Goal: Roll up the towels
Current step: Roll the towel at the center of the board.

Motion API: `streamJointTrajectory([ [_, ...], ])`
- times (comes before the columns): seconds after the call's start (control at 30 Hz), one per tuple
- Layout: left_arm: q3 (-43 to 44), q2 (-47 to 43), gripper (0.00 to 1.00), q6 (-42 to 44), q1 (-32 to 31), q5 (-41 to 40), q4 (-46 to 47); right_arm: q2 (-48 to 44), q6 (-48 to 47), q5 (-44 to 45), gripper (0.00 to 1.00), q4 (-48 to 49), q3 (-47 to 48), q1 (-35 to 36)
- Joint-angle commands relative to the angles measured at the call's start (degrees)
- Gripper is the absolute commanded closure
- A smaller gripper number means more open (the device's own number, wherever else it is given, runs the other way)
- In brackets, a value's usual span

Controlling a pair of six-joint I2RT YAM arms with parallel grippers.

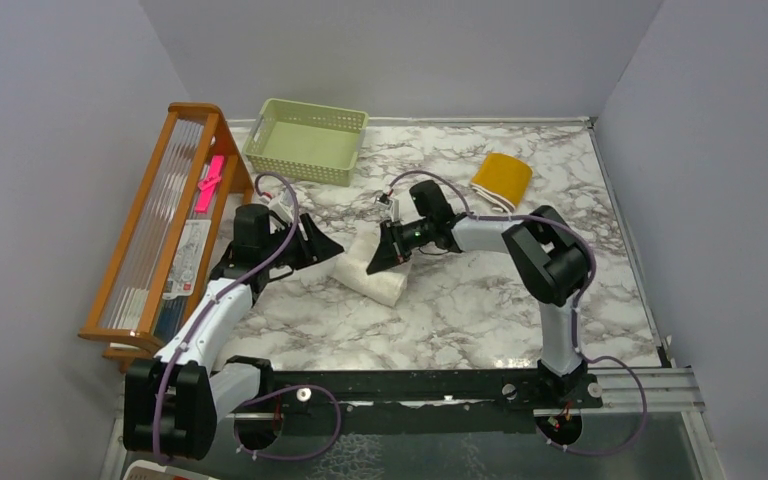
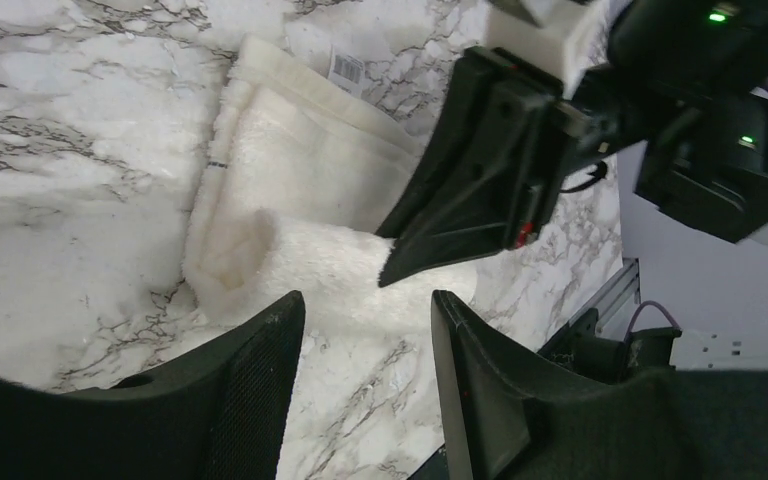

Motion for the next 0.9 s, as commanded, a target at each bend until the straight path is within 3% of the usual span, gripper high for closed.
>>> streamJointTrajectory([
  [0.0, -1.19, -1.28, 0.47, -1.11, -2.31, -1.04, 2.68, 6.44, 10.49, -13.72, 0.99, -0.57, 2.30, -0.12],
  [0.33, -4.10, 1.34, 0.47, -4.23, -9.15, -5.25, 6.51, 11.92, 24.34, -11.50, 0.99, 7.86, 0.03, -0.12],
  [0.63, -3.35, 2.10, 0.47, -6.15, -10.33, -9.51, 7.86, 7.56, 2.47, -1.51, 0.99, -12.52, 6.70, -0.04],
  [0.73, 1.81, 6.37, 0.47, -4.31, -10.14, -10.98, 5.66, 8.34, -4.78, -1.98, 0.99, -18.08, 8.02, 0.00],
  [0.87, 8.56, 14.89, 0.54, -1.63, -10.04, -10.47, 3.15, 6.47, -7.33, -2.54, 0.99, -17.49, 5.13, 0.01],
])
